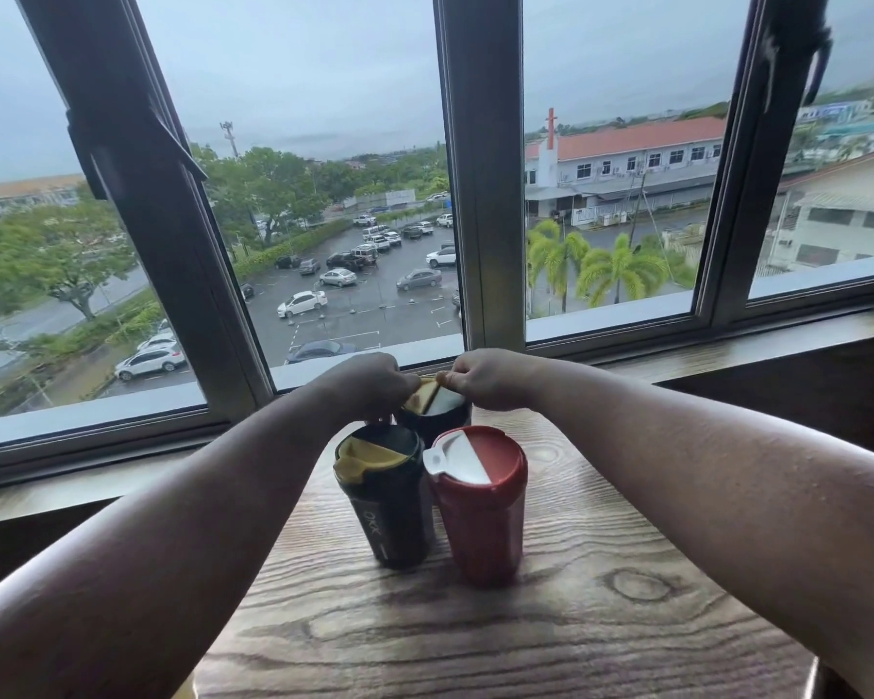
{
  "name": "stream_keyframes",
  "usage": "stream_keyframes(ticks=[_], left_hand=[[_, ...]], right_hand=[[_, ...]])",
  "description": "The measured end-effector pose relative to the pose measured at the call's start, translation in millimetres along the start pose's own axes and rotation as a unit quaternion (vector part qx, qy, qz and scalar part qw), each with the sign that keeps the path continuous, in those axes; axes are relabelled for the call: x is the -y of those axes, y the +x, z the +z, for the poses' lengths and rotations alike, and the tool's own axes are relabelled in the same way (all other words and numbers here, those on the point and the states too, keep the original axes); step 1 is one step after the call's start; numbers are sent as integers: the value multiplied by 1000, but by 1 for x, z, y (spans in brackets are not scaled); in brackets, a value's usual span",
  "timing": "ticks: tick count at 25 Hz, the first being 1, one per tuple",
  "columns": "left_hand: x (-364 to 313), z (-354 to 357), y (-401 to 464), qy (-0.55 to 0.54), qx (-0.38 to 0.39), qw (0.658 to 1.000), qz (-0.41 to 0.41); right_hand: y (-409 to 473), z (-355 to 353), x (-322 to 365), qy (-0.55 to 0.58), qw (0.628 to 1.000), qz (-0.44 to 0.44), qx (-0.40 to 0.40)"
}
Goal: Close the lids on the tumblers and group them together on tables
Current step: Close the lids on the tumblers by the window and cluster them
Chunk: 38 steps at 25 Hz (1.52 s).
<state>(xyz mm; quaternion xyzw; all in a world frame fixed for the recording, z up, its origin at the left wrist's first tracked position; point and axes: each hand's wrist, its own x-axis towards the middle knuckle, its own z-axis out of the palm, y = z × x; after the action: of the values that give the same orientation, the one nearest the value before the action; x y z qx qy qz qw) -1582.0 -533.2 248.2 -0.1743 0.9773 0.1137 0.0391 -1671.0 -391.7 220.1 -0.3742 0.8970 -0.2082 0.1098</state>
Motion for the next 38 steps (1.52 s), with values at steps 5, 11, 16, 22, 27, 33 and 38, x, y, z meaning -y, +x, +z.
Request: stream_keyframes(ticks=[5,11,16,22,27,33,38], left_hand=[[-23,-11,-13,61,-125,989,53],[-114,-12,-8,91,-156,978,103],[-190,22,9,170,-85,978,85],[-235,66,12,166,-4,984,59],[-244,83,19,56,46,997,-17],[-242,99,25,-191,57,978,-60],[-234,74,12,-121,-21,992,-37]], right_hand=[[-25,-31,-43,-34,999,5,-33],[-35,-70,-136,-54,996,28,-67],[-36,-75,-193,-57,998,-2,-27],[-38,-63,-236,87,994,32,62],[-48,-51,-245,269,942,111,169],[-53,-43,-239,422,884,111,168],[-51,-58,-227,469,871,1,143]])
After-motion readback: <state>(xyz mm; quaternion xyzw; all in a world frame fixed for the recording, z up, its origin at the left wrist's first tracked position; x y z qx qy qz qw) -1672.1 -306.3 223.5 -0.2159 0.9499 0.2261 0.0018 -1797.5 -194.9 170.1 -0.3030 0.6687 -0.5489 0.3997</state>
